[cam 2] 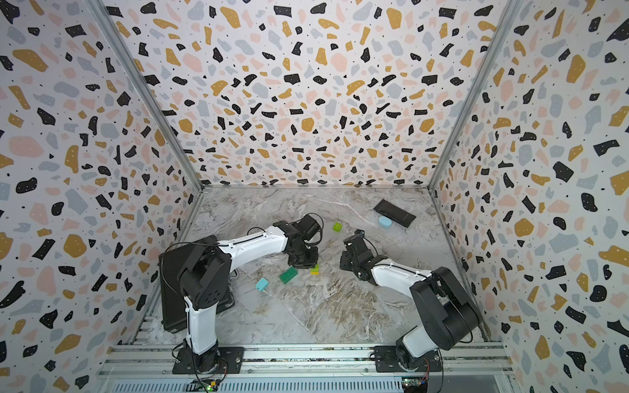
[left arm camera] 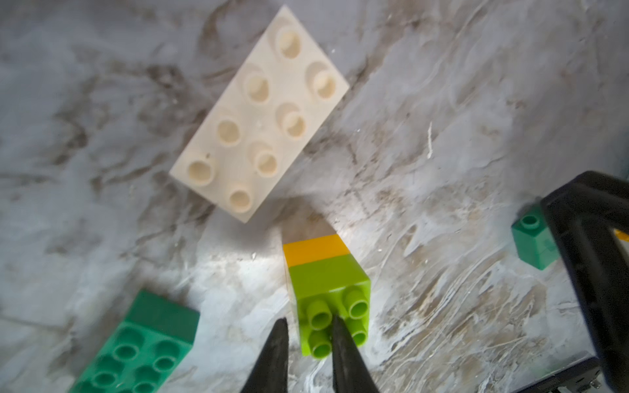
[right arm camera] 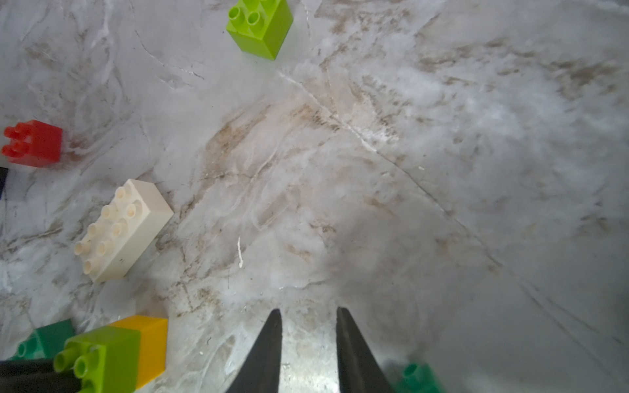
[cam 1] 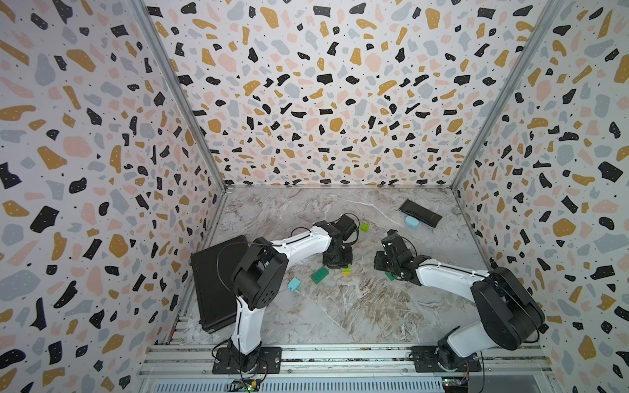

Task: Assemble the letter h with lego
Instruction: Move the lego brick at the center of the board.

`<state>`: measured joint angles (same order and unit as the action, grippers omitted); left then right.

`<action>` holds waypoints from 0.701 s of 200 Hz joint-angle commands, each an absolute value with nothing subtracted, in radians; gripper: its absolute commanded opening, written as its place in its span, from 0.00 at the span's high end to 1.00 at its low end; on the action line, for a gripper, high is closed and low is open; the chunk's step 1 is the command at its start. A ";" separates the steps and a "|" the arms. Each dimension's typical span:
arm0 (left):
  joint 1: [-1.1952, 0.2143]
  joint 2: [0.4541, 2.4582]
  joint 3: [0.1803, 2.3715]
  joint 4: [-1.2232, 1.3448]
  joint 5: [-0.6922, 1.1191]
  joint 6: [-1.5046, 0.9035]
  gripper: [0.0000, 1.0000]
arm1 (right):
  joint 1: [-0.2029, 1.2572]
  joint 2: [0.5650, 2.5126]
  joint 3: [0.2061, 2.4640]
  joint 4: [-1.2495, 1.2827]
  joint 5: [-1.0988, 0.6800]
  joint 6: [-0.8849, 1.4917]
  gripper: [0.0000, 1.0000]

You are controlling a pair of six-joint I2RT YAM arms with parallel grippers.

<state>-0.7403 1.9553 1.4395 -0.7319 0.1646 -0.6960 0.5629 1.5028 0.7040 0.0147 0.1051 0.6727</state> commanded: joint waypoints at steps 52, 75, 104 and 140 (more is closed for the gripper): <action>-0.732 1.867 1.407 -0.807 0.129 -0.696 0.58 | 0.560 1.466 0.736 -0.014 0.092 0.634 0.59; -0.731 1.816 1.421 -0.791 0.138 -0.697 0.52 | 0.560 1.462 0.744 -0.033 0.094 0.620 0.51; -0.733 1.716 1.391 -0.765 0.128 -0.701 0.42 | 0.552 1.464 0.787 -0.155 0.108 0.612 0.41; -0.733 1.499 1.205 -0.705 0.012 -0.710 0.01 | 0.548 1.427 0.754 -0.117 0.136 0.586 0.34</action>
<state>-0.7395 1.6157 1.3098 -0.7227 0.1120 -0.7002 0.5526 1.4780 0.7567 -0.0967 0.1020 0.6151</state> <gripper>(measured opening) 0.879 0.652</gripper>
